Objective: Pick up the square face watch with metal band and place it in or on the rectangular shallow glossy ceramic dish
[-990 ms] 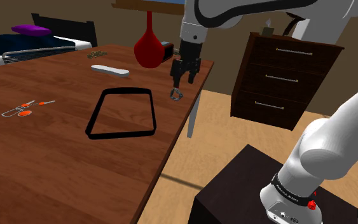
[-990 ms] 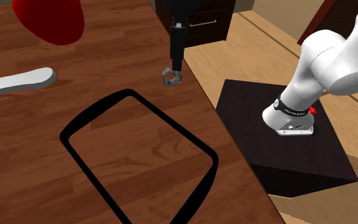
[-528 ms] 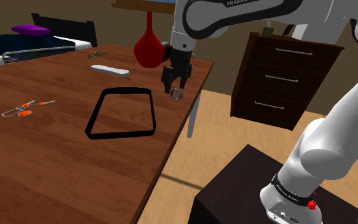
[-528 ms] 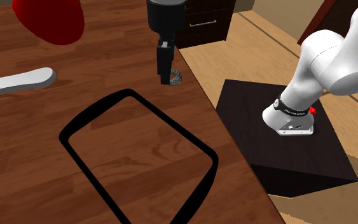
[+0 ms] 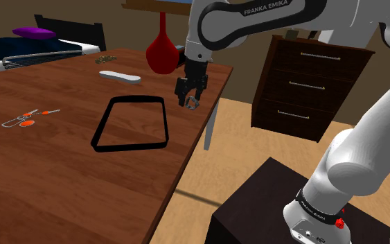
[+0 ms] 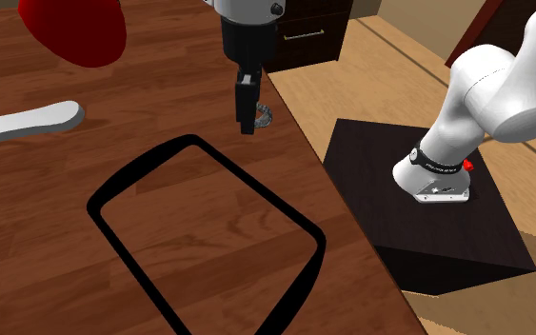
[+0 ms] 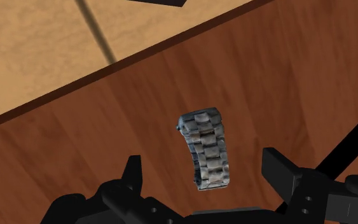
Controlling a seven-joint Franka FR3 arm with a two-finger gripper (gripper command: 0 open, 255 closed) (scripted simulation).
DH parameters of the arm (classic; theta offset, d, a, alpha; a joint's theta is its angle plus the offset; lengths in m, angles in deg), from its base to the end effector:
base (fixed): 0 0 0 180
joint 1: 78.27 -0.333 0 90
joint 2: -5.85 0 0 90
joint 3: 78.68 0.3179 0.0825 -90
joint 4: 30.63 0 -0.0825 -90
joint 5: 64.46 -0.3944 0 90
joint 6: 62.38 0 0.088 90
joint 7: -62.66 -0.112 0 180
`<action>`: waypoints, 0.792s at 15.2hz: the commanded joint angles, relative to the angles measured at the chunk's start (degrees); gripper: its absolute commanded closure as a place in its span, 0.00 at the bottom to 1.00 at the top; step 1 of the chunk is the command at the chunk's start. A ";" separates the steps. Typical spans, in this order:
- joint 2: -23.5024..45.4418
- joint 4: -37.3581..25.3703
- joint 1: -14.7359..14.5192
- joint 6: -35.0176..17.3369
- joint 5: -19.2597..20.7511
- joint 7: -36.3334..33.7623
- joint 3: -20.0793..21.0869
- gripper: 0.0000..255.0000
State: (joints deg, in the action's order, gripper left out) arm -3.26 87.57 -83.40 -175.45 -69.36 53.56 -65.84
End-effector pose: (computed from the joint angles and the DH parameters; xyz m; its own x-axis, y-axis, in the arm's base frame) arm 0.4982 0.1725 0.5012 0.9911 0.1202 0.0573 0.1234 -0.9908 -0.0553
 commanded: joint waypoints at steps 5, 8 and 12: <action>0.00 0.01 0.00 -0.01 0.00 0.00 0.00 1.00; 0.00 0.01 0.00 -0.01 0.00 0.00 0.00 1.00; 0.00 0.02 0.00 -0.02 0.00 0.00 0.00 1.00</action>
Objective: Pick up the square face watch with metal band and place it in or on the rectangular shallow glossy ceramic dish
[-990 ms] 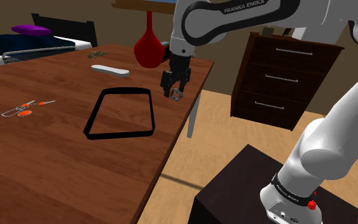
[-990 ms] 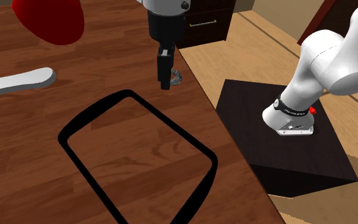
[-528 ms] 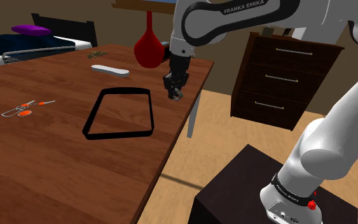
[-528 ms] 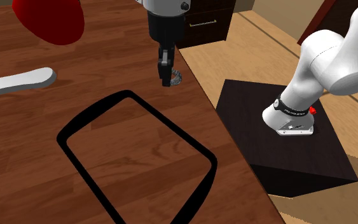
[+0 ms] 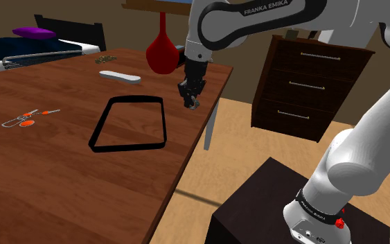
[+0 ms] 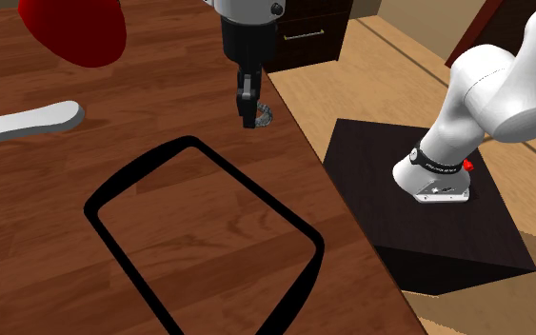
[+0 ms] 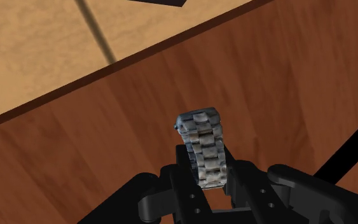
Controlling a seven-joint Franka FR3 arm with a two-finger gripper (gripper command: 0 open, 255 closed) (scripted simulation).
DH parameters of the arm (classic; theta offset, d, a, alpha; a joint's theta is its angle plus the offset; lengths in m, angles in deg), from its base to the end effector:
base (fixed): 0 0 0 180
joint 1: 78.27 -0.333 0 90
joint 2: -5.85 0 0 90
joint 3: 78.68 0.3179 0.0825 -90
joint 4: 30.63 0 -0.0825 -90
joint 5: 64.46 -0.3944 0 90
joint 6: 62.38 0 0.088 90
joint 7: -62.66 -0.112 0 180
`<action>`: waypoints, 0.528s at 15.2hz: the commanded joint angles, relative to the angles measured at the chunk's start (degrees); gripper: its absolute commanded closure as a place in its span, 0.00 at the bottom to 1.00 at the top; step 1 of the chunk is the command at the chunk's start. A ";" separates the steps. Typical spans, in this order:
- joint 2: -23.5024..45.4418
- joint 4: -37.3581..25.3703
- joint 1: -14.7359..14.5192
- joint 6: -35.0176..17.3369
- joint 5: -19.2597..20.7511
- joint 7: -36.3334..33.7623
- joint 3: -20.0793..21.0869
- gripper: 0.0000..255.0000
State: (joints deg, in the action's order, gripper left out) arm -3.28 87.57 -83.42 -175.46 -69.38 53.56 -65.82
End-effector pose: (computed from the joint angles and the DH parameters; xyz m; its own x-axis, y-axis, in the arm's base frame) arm 0.4981 0.1728 0.5014 0.9910 0.1208 0.0577 0.1240 -0.9907 -0.0555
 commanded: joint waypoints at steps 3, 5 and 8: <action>-0.28 -1.99 0.05 2.29 0.03 -0.06 -0.09 1.00; -0.42 -3.39 0.08 3.82 0.05 -0.12 -0.14 1.00; -0.53 -5.58 0.12 6.12 0.09 -0.21 -0.21 1.00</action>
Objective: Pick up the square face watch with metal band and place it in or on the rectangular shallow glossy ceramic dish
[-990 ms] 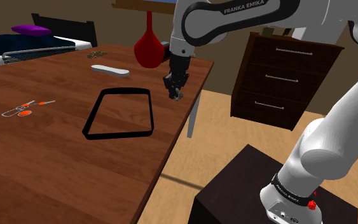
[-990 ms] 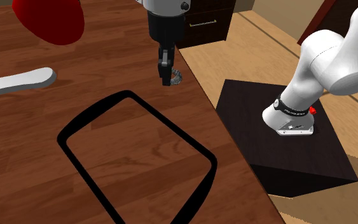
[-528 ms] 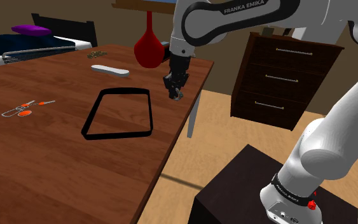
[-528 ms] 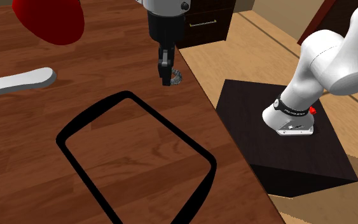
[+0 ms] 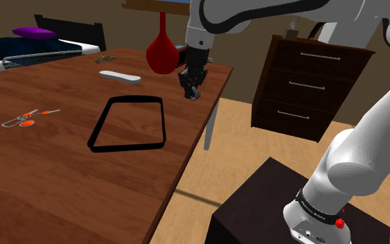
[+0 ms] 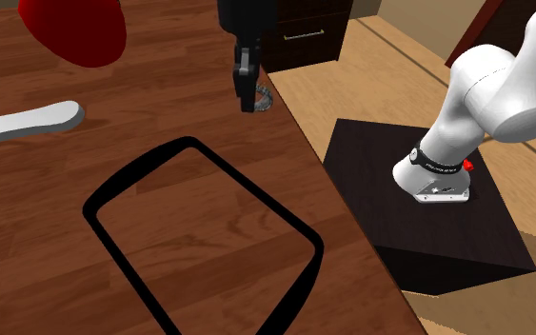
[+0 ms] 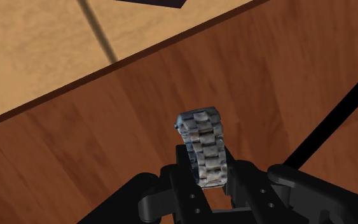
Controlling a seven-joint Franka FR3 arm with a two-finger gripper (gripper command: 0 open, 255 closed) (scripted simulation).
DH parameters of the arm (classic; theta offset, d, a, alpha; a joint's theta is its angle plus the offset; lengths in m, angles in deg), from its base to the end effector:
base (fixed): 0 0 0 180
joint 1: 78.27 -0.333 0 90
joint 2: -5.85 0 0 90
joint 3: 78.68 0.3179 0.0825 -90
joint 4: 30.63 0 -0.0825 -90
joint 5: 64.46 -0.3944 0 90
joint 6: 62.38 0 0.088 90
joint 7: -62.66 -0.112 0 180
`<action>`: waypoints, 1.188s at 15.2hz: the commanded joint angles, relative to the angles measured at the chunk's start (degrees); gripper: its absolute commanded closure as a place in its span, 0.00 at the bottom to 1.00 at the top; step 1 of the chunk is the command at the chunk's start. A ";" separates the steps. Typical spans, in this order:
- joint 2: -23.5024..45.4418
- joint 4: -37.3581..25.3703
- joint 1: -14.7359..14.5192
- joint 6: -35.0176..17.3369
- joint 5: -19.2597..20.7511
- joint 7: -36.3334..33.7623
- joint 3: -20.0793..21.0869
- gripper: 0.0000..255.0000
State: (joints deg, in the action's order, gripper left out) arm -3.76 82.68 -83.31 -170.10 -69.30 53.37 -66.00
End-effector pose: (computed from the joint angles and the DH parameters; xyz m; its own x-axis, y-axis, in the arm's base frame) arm 0.4987 0.1727 0.5392 0.9911 0.1202 0.0578 0.1234 -0.9908 -0.0554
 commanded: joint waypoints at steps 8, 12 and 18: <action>0.22 -7.13 0.12 6.94 0.21 -0.35 -0.15 1.00; 0.67 -10.71 0.16 10.07 0.35 -0.55 -0.18 1.00; 4.04 -16.40 -1.52 12.22 1.15 -5.08 2.37 1.00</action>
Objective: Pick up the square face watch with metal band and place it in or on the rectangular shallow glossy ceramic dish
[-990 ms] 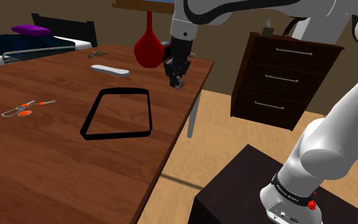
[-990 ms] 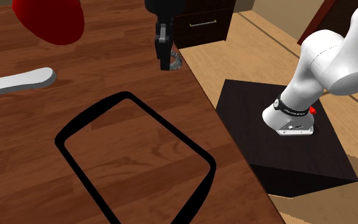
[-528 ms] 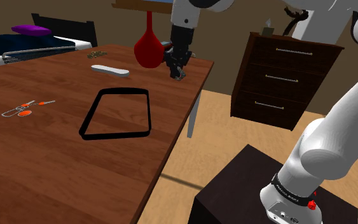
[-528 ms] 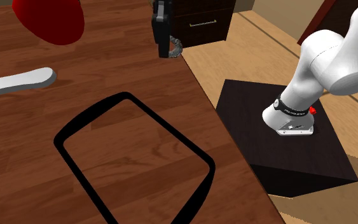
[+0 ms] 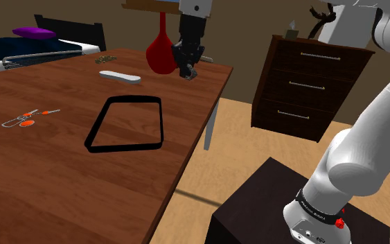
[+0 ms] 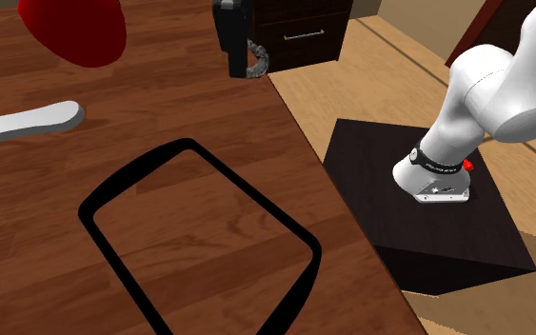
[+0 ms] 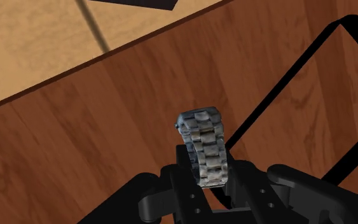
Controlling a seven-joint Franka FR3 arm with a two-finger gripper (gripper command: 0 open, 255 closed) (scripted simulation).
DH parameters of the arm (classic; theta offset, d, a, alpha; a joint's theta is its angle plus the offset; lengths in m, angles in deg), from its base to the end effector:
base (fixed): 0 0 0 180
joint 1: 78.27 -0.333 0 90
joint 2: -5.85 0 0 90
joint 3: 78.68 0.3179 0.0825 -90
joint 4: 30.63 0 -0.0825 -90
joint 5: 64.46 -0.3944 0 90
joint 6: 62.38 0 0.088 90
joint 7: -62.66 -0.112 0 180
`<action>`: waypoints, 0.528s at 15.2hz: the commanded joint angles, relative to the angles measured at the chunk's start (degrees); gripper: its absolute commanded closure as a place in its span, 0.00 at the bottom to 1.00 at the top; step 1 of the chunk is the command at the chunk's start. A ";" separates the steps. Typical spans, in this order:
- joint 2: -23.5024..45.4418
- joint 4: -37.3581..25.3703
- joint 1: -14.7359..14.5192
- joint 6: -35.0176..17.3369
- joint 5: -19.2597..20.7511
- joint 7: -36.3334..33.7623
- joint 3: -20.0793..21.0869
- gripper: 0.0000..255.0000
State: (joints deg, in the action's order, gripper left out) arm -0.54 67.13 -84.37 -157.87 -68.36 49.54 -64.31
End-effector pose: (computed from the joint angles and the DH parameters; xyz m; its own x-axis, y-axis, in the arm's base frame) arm 0.5007 0.2021 0.6238 0.9909 0.1215 0.0574 0.1246 -0.9907 -0.0549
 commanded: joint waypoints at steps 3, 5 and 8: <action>4.37 -4.69 -2.34 0.22 1.35 -5.66 3.11 1.00; 7.08 -7.70 -3.72 0.56 2.40 -8.63 4.66 1.00; 11.70 -13.00 -6.16 1.44 4.42 -13.08 6.73 1.00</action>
State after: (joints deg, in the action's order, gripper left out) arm 9.83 55.74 -89.70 -156.75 -64.56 38.14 -58.29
